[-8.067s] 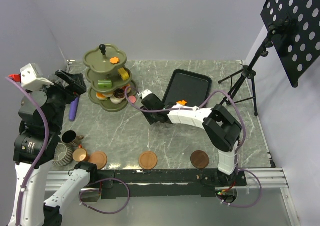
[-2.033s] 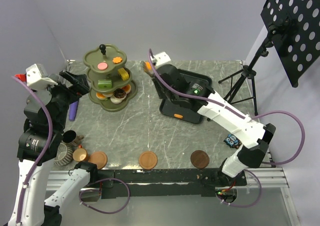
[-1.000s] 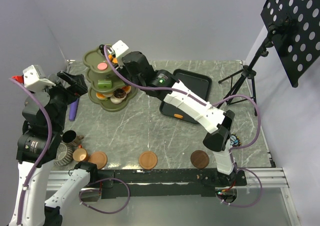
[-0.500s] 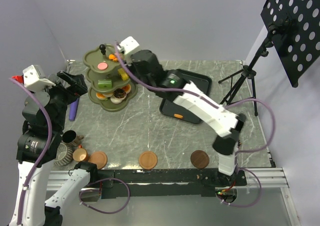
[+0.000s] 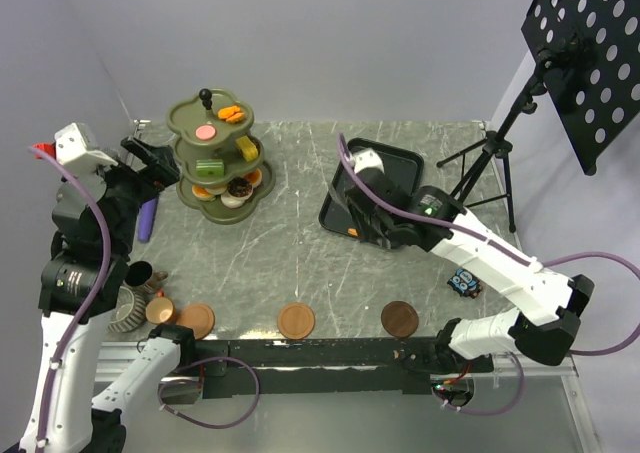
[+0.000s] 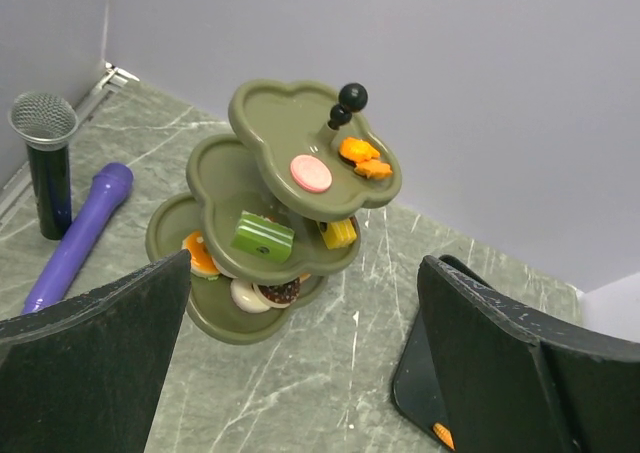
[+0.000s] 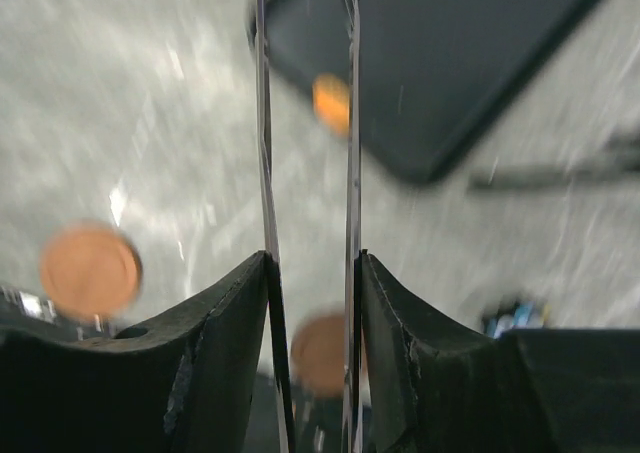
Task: Serve the afternoon tea
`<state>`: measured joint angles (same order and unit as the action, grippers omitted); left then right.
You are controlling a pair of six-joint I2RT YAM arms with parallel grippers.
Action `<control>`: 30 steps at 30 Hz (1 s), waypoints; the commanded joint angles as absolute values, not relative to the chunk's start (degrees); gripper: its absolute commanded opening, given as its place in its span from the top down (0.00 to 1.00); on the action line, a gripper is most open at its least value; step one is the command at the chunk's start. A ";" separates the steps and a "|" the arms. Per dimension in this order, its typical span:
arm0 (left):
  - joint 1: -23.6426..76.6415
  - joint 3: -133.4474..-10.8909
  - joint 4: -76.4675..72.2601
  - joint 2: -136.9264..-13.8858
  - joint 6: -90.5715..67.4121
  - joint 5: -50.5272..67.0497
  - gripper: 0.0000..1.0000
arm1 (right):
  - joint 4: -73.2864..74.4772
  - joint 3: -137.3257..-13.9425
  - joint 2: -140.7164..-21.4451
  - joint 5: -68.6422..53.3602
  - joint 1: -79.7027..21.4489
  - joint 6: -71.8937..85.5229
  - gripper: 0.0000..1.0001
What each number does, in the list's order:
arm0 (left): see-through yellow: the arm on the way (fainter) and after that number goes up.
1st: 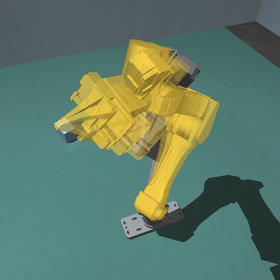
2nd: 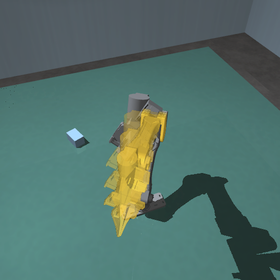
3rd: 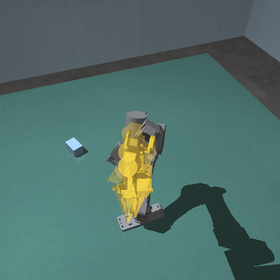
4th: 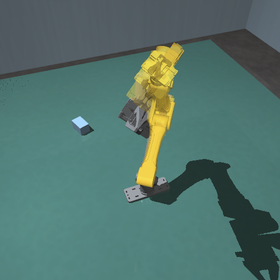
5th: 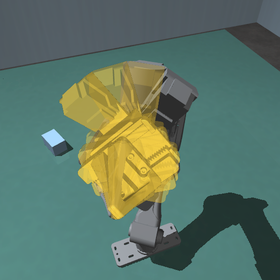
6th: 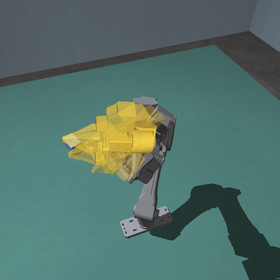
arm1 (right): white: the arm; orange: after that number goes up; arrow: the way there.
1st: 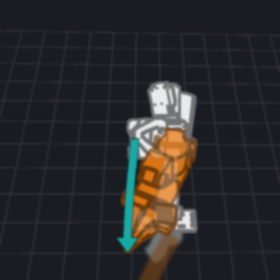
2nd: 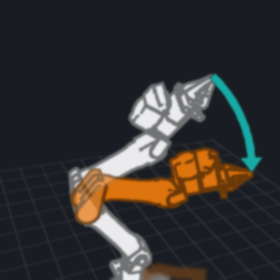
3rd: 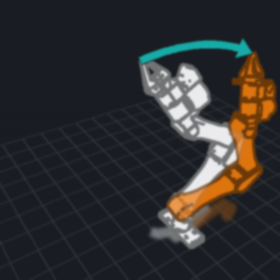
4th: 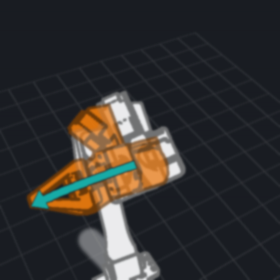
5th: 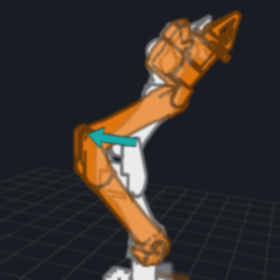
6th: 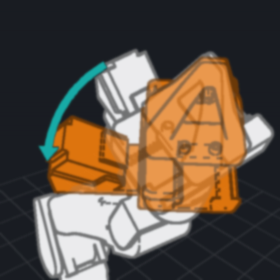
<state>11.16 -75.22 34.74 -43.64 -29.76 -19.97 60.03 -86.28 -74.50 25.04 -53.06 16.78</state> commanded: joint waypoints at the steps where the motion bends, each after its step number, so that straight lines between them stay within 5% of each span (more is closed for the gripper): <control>1: 10.90 -75.06 32.43 -44.38 -30.76 -17.32 0.00 | 71.09 -82.27 -72.95 20.13 -53.44 30.21 0.53; 30: 11.25 -75.06 32.78 -43.15 -29.09 -19.69 0.00 | 69.17 -82.97 -83.49 18.02 -48.60 34.19 0.48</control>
